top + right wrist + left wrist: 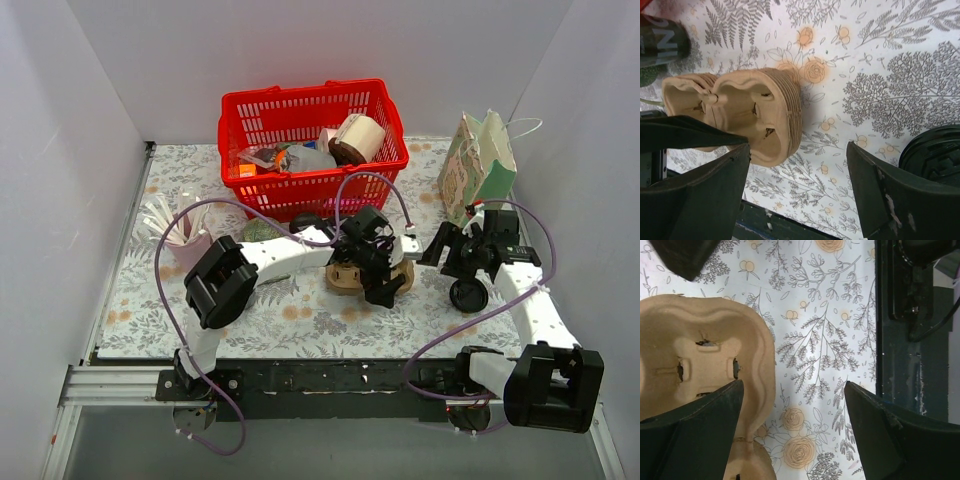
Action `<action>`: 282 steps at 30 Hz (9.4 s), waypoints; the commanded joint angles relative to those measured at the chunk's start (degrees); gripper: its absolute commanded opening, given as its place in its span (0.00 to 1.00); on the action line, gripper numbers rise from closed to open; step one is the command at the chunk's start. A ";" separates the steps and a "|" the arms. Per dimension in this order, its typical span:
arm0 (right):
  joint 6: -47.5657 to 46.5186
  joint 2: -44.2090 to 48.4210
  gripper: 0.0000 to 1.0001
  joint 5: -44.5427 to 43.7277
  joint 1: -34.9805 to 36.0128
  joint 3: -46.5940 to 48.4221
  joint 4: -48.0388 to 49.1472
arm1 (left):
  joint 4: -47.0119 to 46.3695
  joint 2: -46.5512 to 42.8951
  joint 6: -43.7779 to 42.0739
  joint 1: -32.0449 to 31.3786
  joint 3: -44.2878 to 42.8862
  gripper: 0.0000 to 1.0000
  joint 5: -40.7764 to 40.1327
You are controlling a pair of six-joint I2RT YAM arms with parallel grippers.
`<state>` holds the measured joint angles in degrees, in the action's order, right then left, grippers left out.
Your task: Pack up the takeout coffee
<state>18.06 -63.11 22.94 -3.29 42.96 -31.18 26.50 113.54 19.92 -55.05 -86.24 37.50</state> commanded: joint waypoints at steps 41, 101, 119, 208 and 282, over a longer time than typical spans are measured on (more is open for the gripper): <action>1.62 3.52 0.82 8.61 -0.67 -5.08 4.02 | -4.00 3.97 -2.08 -0.06 -4.29 0.39 -4.89; 12.96 10.03 0.80 11.77 -2.60 -18.53 24.41 | -30.81 -7.80 51.36 0.47 15.13 0.00 -15.17; 12.96 9.50 0.79 11.43 -2.60 -23.36 24.41 | -31.16 -7.45 52.24 0.38 14.69 0.00 -15.87; 2.51 22.24 0.81 6.85 -2.42 -19.84 10.88 | 17.71 -2.79 56.19 -17.73 -8.07 0.00 -53.32; 4.61 19.60 0.92 4.48 -0.31 -16.77 13.95 | -3.91 -17.55 57.07 -5.16 9.86 0.80 -28.96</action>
<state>23.59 -45.41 28.71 -3.68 22.90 -14.44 23.11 102.35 80.75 -60.07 -75.46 8.47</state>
